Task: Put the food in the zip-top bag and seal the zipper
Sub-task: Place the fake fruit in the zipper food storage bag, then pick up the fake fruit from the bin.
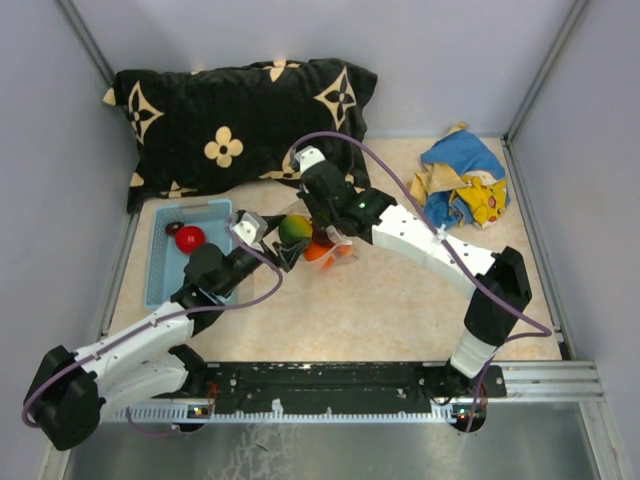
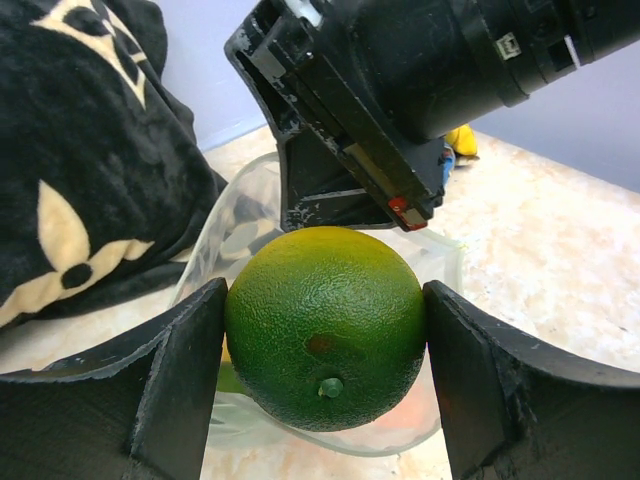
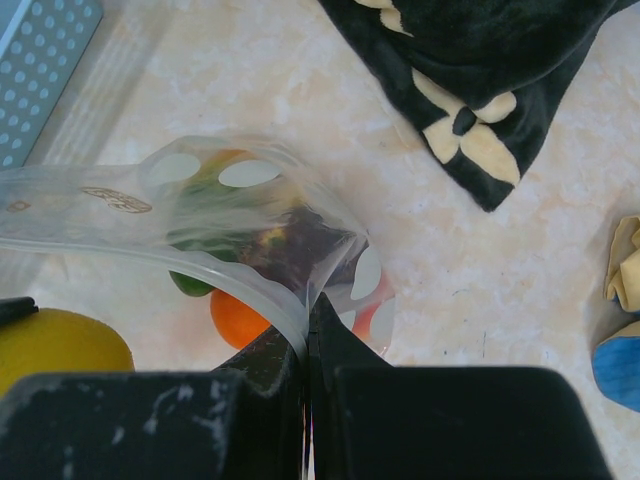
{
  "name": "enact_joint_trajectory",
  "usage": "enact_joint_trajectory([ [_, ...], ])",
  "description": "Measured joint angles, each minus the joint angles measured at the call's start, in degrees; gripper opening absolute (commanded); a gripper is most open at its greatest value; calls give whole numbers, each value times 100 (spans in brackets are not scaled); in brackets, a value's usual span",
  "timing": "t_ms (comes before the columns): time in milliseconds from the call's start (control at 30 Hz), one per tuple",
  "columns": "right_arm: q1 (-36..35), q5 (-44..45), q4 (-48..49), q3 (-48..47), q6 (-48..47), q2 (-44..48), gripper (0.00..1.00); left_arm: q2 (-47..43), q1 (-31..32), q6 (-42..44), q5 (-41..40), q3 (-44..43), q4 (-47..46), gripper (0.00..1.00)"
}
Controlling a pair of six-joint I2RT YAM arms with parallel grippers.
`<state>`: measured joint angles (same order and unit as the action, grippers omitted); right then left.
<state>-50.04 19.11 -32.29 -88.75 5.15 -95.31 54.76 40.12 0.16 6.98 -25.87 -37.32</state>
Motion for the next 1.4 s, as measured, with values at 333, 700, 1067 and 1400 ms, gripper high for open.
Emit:
enact_joint_trajectory([
  [333,11,-52,39,98,2,70,0,212,2,269,-356,-208,232,89],
  [700,33,-129,57,101,24,70,0,256,2,249,-564,-568,780,94],
  [1067,35,-149,59,101,44,70,0,-245,2,-199,-1353,-1287,2402,95],
  [1400,35,-173,59,101,44,70,0,-804,-184,-505,-2269,-1567,3897,97],
])
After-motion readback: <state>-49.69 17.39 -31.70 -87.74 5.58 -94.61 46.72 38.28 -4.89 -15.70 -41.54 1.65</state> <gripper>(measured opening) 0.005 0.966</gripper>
